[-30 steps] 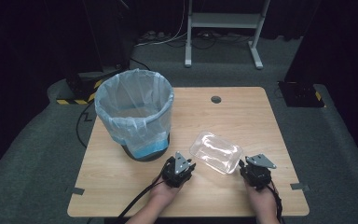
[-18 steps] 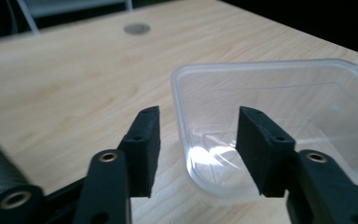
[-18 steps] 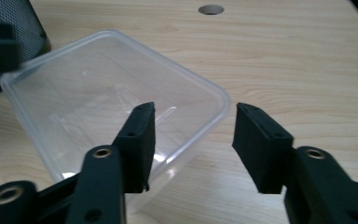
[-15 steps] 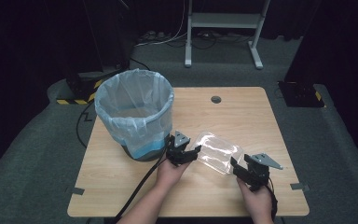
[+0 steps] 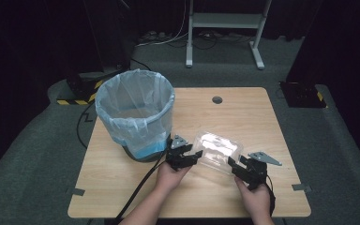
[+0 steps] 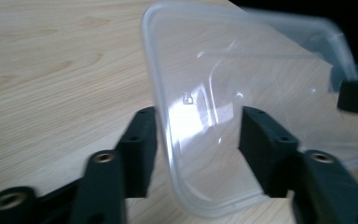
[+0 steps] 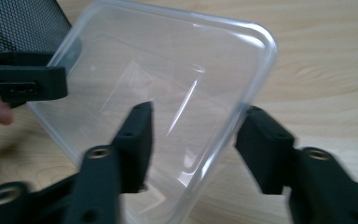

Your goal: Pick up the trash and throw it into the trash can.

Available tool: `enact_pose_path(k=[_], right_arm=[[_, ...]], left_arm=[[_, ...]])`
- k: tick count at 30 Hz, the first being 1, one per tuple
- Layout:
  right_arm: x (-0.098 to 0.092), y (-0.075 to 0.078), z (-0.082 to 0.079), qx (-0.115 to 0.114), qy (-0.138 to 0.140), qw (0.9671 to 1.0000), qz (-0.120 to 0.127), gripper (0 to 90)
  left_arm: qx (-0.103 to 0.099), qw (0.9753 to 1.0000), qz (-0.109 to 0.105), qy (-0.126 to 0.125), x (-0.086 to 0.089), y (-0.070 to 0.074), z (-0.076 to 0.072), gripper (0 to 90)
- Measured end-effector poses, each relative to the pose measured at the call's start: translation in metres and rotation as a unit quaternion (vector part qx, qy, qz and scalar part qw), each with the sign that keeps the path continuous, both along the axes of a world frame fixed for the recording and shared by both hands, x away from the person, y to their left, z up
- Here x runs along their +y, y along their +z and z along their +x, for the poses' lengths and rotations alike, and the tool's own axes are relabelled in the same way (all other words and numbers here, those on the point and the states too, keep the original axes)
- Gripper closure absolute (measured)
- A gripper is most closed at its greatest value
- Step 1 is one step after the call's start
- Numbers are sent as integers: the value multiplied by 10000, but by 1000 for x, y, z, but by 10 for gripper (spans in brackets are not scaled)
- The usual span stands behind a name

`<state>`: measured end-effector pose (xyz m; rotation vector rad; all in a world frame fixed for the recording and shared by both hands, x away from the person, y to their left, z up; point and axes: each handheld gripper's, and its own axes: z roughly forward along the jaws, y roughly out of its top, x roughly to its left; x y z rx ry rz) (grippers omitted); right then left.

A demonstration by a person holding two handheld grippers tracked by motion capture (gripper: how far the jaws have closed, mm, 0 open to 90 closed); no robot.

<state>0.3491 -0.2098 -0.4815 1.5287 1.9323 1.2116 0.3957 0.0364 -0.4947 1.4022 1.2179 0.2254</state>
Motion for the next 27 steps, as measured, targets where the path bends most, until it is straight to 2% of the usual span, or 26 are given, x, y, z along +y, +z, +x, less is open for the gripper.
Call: enact_pose_path(k=[1,2,3,4,5,6,7,8,9,10,11,12,13,14,18,20,21,24,25,26,27], right_arm=[[0,2,-1,-57,-38,9999,-95,615],[1,4,-3,-94,-72,9998,-169,682],[1,4,-4,-133,-86,9996,-242,720],[1,3,-4,-194,-89,9994,-264,727],[1,3,-4,-189,-80,9995,-252,731],[2,3,-4,-221,-86,9993,-284,732],[3,2,-4,-259,-74,9992,-294,732],[4,3,-4,-289,-93,9992,-279,733],[3,4,-4,-331,-70,9990,-302,733],[4,5,-5,-376,-116,9988,-275,732],[4,7,-5,-432,-87,9986,-281,732],[4,9,-6,-491,-104,9984,-255,731],[3,11,-6,-523,-76,9983,-258,730],[2,14,-7,-572,-95,9981,-211,729],[0,25,-9,-838,-126,9963,-176,726],[-1,32,-11,-920,-126,9955,-164,725],[-1,32,-11,-920,-126,9955,-164,725],[-2,43,-16,-1109,-114,9936,-158,721],[-3,49,-19,-1217,-99,9924,-174,718],[-3,49,-19,-1217,-99,9924,-174,718],[-4,54,-21,-1275,-102,9917,-150,715]], left_arm=[[-35,9999,84,61,1,-1,-2,549],[-79,9998,76,173,2,-3,-4,592],[-126,9997,156,170,4,-4,-6,648],[-202,9994,281,16,9,-7,-6,690],[-183,9996,157,133,8,-8,-8,723],[-265,9992,291,10,11,-9,-9,737],[-290,9990,332,24,13,-10,-11,744],[-316,9991,265,98,13,-9,-13,752],[-333,9987,-52,372,8,-8,-16,757],[-471,9985,285,64,14,-7,-17,762],[-527,9981,297,93,15,-4,-19,765],[-613,9977,279,83,15,-1,-21,769],[-634,9976,82,246,13,2,-24,772],[-718,9969,9,334,11,5,-26,775],[-952,9949,5,343,11,19,-33,781],[-1091,9932,-43,400,9,24,-37,781],[-1091,9932,-43,400,9,24,-37,781],[-1261,9907,-163,494,8,32,-44,782],[-1362,9889,-230,547,6,36,-49,781],[-1362,9889,-230,547,6,36,-49,781],[-1444,9880,-185,516,6,39,-51,781]])
